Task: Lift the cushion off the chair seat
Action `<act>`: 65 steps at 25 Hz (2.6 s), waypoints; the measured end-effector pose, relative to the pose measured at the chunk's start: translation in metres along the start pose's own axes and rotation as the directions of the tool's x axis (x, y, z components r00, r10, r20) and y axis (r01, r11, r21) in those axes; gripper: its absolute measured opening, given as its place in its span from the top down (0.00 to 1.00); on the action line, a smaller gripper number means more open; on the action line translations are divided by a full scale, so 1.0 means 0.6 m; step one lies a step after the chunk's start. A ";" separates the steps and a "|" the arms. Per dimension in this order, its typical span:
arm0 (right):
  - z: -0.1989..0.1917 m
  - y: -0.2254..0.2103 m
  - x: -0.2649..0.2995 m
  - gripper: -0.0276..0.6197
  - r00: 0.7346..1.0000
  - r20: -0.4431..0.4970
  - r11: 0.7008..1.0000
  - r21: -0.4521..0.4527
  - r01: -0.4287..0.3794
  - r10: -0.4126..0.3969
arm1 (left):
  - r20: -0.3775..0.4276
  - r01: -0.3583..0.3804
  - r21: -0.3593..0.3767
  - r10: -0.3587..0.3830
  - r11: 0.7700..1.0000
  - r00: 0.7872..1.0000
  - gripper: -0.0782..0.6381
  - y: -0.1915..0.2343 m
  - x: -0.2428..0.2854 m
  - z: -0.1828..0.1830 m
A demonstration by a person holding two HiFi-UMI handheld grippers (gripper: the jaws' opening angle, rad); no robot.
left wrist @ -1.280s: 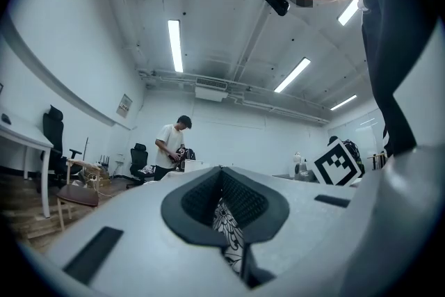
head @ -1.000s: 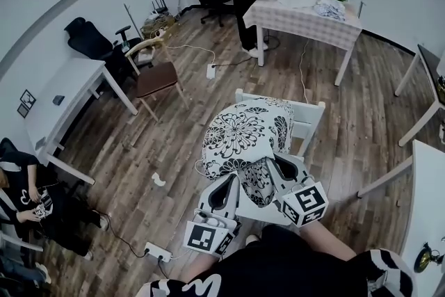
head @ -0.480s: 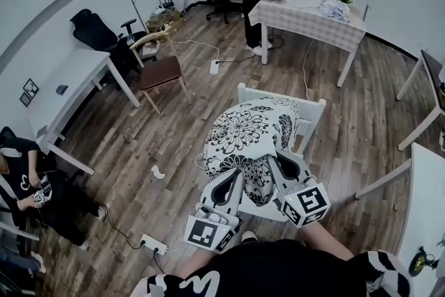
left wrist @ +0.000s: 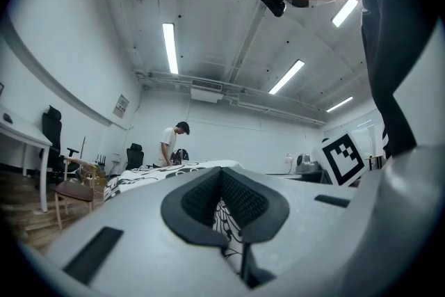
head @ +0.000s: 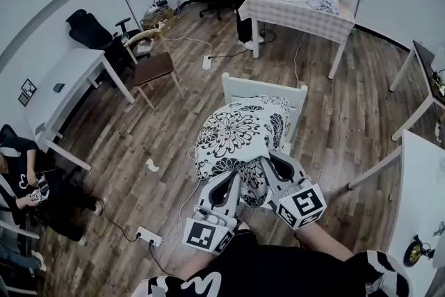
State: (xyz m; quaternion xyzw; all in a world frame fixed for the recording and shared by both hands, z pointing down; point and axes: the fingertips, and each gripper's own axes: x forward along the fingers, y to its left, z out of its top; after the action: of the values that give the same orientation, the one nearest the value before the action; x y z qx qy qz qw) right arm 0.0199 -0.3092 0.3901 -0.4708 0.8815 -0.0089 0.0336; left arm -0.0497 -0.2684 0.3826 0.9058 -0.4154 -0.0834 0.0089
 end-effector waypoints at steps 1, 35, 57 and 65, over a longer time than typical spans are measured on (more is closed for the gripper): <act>0.003 0.005 -0.011 0.90 1.000 -0.001 1.000 -0.002 -0.003 0.003 | 0.000 0.000 -0.003 0.000 1.000 1.000 0.89 -0.011 -0.006 0.002; 0.048 0.123 -0.383 0.90 0.995 0.073 0.996 0.042 -0.078 0.075 | -0.031 -0.072 0.020 0.073 0.997 0.997 0.89 -0.357 -0.218 -0.013; 0.079 0.314 -0.551 0.90 0.995 0.077 0.996 0.057 -0.063 0.059 | -0.018 -0.088 0.012 0.088 0.996 0.996 0.89 -0.464 -0.450 0.041; 0.052 0.446 -0.671 0.90 0.995 0.086 0.996 0.065 -0.054 0.048 | -0.010 -0.071 0.023 0.071 0.997 0.997 0.89 -0.539 -0.606 0.041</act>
State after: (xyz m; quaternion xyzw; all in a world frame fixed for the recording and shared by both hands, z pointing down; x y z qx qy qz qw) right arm 0.0232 0.1744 0.3665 -0.4468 0.8902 -0.0177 0.0868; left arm -0.0437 0.2186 0.3829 0.8910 -0.4481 -0.0732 0.0037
